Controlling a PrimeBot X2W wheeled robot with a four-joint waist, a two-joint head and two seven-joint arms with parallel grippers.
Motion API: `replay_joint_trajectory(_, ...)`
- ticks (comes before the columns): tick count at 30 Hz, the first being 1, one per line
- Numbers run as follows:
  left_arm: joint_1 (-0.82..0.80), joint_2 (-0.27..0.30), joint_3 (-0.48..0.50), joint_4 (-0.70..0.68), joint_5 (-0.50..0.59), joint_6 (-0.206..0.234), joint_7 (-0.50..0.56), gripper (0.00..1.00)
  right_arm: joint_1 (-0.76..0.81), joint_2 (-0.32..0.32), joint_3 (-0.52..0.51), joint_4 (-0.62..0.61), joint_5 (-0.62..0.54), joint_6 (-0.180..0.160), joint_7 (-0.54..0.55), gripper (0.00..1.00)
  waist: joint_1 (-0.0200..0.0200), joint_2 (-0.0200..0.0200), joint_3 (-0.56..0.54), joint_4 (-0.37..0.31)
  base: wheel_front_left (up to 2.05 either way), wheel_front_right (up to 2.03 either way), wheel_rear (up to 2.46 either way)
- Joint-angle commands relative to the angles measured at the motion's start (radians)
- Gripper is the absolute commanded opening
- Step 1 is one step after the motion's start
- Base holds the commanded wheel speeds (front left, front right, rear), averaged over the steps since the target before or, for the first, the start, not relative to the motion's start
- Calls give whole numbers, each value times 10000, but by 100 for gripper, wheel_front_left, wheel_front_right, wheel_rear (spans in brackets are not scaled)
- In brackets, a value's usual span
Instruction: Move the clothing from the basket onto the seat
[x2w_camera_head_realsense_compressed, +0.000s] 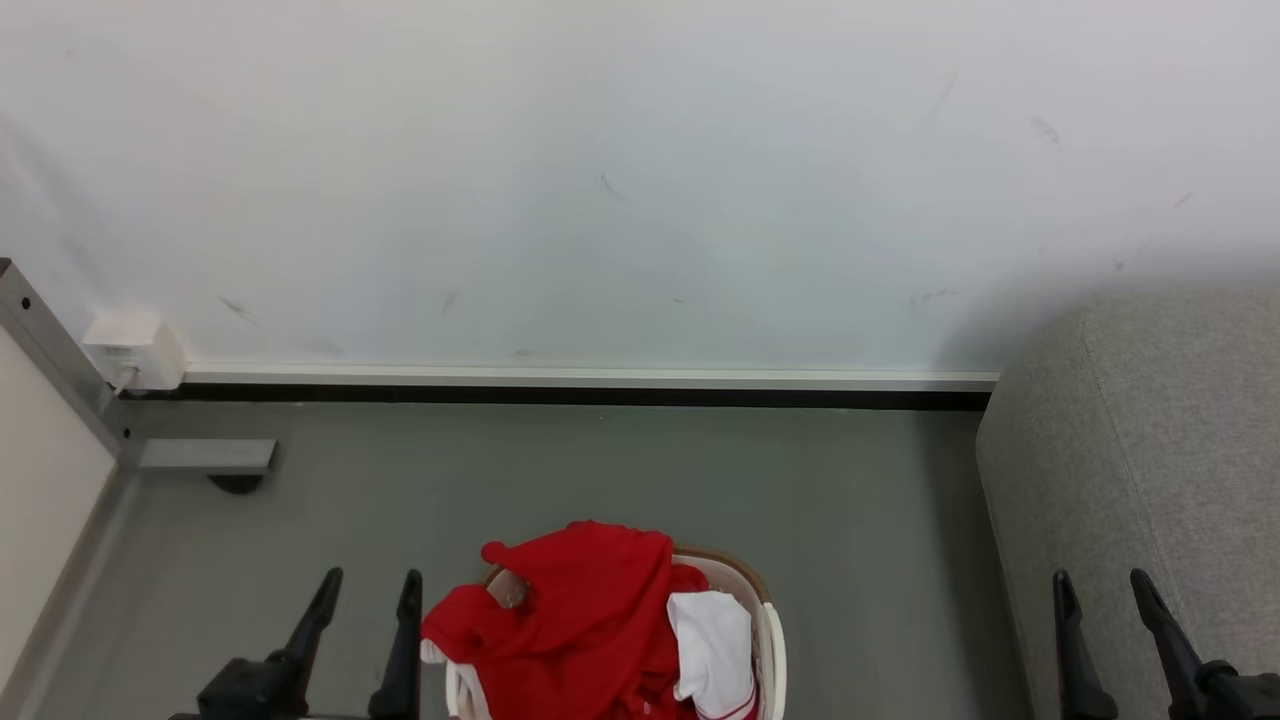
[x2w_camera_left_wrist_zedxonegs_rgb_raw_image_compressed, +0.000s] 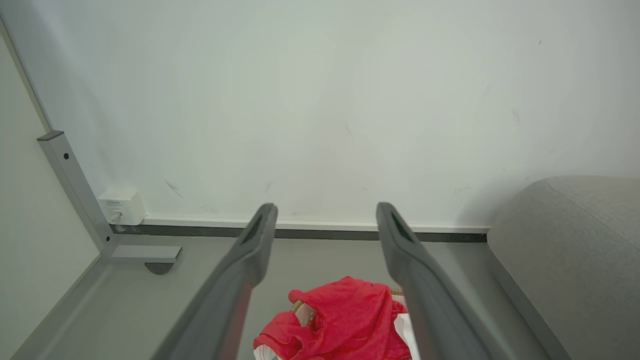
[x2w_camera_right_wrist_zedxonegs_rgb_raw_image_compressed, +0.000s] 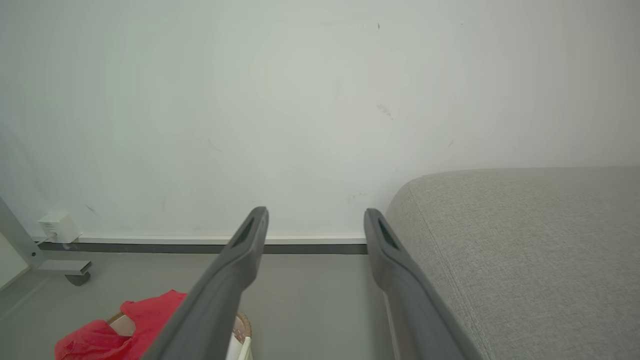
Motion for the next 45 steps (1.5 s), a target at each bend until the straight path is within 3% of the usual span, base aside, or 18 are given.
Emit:
replay_joint_trajectory(1, 48, 15, 59, 50, 312, -78, -117, 100, 64, -98, -47, -2, -249, -18, -79, 100, 0, -1, 6, -4, 0, 0, 0)
replay_joint_trajectory(14, -11, -164, 394, 253, 1213, -538, -334, 100, 64, -105, -106, 18, -890, -21, -315, 100, 0, -1, 68, -67, 0, 0, 0)
replay_joint_trajectory(31, -18, -326, 584, 304, 1379, -748, -319, 100, 26, -98, 7, 123, -582, -21, -298, 100, 0, -1, 195, -184, 0, 0, 0)
replay_joint_trajectory(39, -754, -259, 398, 383, 1423, -811, -318, 100, -426, -93, 48, -174, -594, -21, -284, 100, 0, -1, 1087, -331, 0, 0, 0)
replay_joint_trajectory(45, -1850, -53, -268, 1074, 1498, -854, -316, 100, -1010, -89, 135, -483, -637, -21, -283, 100, 0, -1, 2189, -566, 0, 0, 0)
